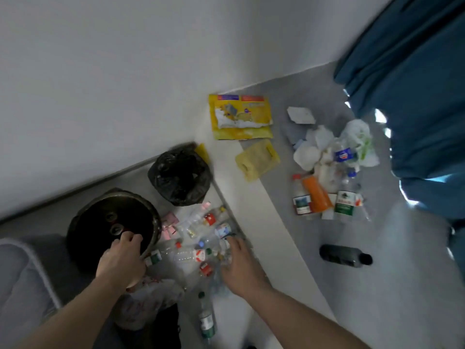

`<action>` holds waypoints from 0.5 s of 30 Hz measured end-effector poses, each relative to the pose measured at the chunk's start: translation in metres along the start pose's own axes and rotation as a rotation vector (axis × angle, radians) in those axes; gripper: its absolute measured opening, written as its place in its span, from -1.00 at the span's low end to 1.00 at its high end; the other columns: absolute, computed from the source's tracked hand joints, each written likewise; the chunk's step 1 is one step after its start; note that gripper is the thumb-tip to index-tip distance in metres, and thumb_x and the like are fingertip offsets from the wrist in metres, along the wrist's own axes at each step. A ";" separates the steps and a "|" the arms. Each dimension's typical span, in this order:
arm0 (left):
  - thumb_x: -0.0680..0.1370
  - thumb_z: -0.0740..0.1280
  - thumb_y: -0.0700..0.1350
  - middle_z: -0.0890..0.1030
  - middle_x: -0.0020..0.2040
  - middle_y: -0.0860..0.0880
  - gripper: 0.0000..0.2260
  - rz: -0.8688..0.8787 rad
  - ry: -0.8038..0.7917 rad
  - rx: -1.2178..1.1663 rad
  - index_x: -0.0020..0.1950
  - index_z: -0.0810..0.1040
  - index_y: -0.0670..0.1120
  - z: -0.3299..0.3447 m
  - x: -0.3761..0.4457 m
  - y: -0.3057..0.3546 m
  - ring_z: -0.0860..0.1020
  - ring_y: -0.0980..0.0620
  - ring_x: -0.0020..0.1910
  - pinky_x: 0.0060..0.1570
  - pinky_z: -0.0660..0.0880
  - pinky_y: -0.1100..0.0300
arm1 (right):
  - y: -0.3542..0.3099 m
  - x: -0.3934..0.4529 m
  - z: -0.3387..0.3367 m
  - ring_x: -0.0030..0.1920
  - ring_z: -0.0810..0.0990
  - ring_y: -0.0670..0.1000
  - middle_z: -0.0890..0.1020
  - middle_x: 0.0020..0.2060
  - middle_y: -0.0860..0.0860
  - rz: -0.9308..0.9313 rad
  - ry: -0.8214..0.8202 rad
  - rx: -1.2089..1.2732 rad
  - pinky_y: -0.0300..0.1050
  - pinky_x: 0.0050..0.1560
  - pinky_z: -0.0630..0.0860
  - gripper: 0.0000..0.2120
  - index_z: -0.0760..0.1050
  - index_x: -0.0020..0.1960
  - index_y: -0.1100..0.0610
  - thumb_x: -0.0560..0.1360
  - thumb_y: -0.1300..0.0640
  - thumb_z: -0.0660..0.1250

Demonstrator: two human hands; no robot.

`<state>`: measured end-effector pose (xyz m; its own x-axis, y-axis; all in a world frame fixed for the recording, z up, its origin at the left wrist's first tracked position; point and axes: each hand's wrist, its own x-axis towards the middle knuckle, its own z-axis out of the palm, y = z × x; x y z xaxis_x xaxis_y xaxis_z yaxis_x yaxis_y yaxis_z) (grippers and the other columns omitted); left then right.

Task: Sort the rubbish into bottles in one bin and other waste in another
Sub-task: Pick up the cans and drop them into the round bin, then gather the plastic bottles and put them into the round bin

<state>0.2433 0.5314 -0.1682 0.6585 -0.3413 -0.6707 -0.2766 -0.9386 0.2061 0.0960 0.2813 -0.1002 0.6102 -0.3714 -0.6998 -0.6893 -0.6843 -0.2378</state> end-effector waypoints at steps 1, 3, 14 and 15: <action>0.53 0.32 0.00 0.35 0.39 -0.01 -0.53 0.046 0.027 0.023 0.44 0.38 0.03 -0.014 -0.003 0.024 0.44 -0.09 0.29 0.15 0.51 0.04 | 0.006 -0.007 -0.024 0.52 0.24 0.12 0.14 0.58 -0.02 0.009 0.035 0.008 -0.01 0.45 0.31 -0.26 0.10 0.60 -0.02 0.53 -0.06 0.36; 0.53 0.33 0.01 0.35 0.40 0.00 -0.50 0.114 0.052 0.043 0.47 0.35 0.08 -0.039 -0.011 0.071 0.43 -0.08 0.31 0.23 0.47 0.04 | 0.023 -0.018 -0.064 0.50 0.26 0.12 0.15 0.58 -0.01 0.028 0.087 0.013 0.00 0.43 0.32 -0.29 0.12 0.59 0.00 0.54 -0.03 0.36; 0.55 0.34 -0.01 0.27 0.51 0.05 -0.46 0.306 0.140 0.055 0.52 0.30 0.07 -0.113 -0.062 0.298 0.36 -0.01 0.39 0.33 0.43 0.08 | 0.139 -0.054 -0.201 0.46 0.27 0.02 0.21 0.51 -0.09 -0.037 0.307 0.169 -0.03 0.38 0.39 -0.42 0.21 0.52 -0.01 0.55 0.00 0.31; 0.56 0.34 0.02 0.27 0.51 0.04 -0.46 0.303 0.146 0.058 0.53 0.30 0.07 -0.115 -0.066 0.315 0.36 -0.01 0.40 0.34 0.42 0.07 | 0.153 -0.055 -0.212 0.45 0.30 0.02 0.24 0.49 -0.09 -0.055 0.327 0.199 -0.04 0.37 0.39 -0.45 0.25 0.49 -0.01 0.54 0.02 0.31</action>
<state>0.1928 0.2524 0.0231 0.6328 -0.6115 -0.4750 -0.5114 -0.7907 0.3365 0.0398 0.0640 0.0444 0.7188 -0.5397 -0.4382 -0.6945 -0.5857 -0.4179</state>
